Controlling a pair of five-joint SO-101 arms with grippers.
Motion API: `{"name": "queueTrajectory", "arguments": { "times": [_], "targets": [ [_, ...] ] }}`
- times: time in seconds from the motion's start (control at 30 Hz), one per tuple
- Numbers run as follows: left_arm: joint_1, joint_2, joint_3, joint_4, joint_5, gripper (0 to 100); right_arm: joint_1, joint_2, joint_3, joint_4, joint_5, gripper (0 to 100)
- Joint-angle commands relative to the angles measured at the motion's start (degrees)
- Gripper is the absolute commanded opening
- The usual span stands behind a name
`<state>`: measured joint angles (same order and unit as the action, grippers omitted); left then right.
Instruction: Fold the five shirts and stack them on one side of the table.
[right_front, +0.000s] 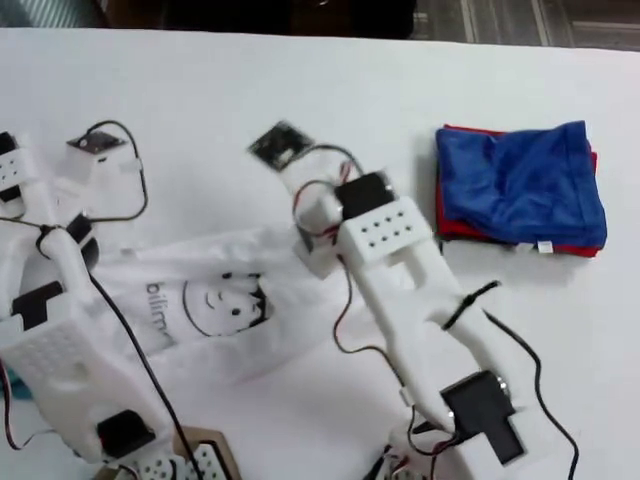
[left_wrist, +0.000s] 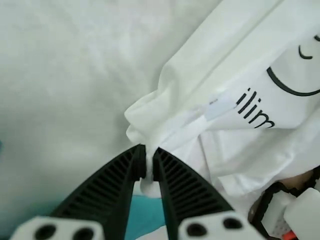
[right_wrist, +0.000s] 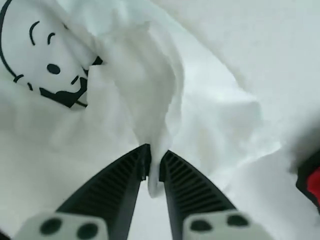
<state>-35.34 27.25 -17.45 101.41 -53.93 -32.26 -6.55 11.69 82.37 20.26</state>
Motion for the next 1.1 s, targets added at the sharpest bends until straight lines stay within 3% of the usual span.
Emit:
{"name": "queueTrajectory", "arguments": {
  "times": [0.0, 0.37, 0.63, 0.83, 1.07],
  "targets": [
    [-0.5, -0.5, -0.1, 0.2, -0.4, 3, -2.4, -3.2, 0.4, 1.3, 3.2, 1.9],
    [-0.4, -0.5, -0.1, 0.1, -0.4, 3, 2.2, 0.8, 4.5, -5.0, 4.0, 2.0],
    [-0.2, -2.8, -2.2, 0.6, 0.0, 3, 12.8, -3.1, -5.3, -6.5, 4.0, 1.9],
    [1.8, -16.5, -1.2, 0.9, 4.9, 3, 15.3, -7.6, -16.0, -6.1, 1.1, 1.9],
    [4.0, -41.5, 9.6, 0.8, 5.3, 3, 15.3, -11.6, -20.6, -6.5, -1.3, 1.9]
  ]
}}
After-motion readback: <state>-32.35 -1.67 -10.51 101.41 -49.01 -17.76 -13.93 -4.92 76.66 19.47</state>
